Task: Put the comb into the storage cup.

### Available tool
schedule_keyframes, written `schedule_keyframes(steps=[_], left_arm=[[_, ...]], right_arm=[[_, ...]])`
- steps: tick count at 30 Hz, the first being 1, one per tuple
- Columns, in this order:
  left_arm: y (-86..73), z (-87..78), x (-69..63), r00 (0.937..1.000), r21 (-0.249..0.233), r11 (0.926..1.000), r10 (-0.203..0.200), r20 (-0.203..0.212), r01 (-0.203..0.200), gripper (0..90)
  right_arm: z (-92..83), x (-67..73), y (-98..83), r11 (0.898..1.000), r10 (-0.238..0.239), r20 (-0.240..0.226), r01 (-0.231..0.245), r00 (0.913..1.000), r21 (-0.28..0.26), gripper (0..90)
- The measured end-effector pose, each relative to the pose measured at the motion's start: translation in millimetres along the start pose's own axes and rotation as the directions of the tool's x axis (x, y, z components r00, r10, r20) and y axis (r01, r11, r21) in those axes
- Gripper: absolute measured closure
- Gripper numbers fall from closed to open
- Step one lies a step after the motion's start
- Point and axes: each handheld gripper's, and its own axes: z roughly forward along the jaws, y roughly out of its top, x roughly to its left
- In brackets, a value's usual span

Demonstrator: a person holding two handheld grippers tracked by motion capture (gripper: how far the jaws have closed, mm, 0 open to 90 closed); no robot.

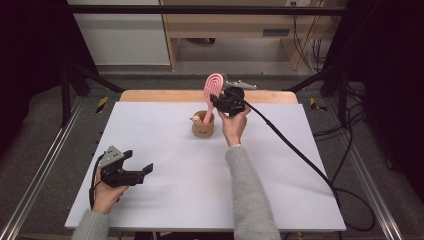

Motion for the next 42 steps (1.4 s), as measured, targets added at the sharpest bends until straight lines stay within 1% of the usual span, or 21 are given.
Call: schedule_keyframes(steps=[11, 17, 22, 29, 35, 39, 42], left_arm=[[-0.1, 0.0, 0.4, 1.0, 0.001, 1.0, 0.0, -0.002, 0.0, 2.3], [0.0, 0.1, 0.1, 1.0, 0.001, 1.0, 0.001, -0.002, -0.001, 2.3], [-0.1, 0.2, 0.3, 1.0, 0.002, 1.0, 0.0, -0.002, 0.0, 2.3], [-0.1, 0.3, 0.2, 1.0, 0.002, 1.0, 0.001, -0.003, -0.001, 2.3], [-0.1, 0.5, 0.1, 1.0, 0.003, 1.0, 0.001, -0.002, -0.001, 2.3], [-0.1, 0.4, 0.1, 1.0, 0.003, 1.0, 0.002, -0.003, -0.002, 2.3], [-0.1, 0.5, 0.1, 1.0, 0.003, 1.0, 0.001, -0.002, -0.001, 2.3]], right_arm=[[2.6, -5.5, -7.8, 1.0, 0.02, 0.005, -0.02, 0.9998, 0.004, 64.2], [1.9, -7.6, -8.5, 1.0, 0.03, 0.006, -0.03, 0.9995, 0.002, 63.9], [1.8, -9.8, -8.8, 1.0, 0.028, 0.003, -0.028, 0.9996, -0.002, 63.5], [0.6, -16.3, -10.2, 0.999, 0.04, 0.006, -0.04, 0.9992, -0.006, 62.5], [-0.1, -19.1, -11.1, 0.999, 0.046, 0.006, -0.046, 0.9989, -0.008, 62.2], [-0.2, -19.2, -11.0, 0.999, 0.043, 0.006, -0.043, 0.9991, -0.008, 61.8], [-0.1, -19.2, -11.6, 1.0, 0.028, 0.012, -0.027, 0.9995, -0.012, 60.7]])
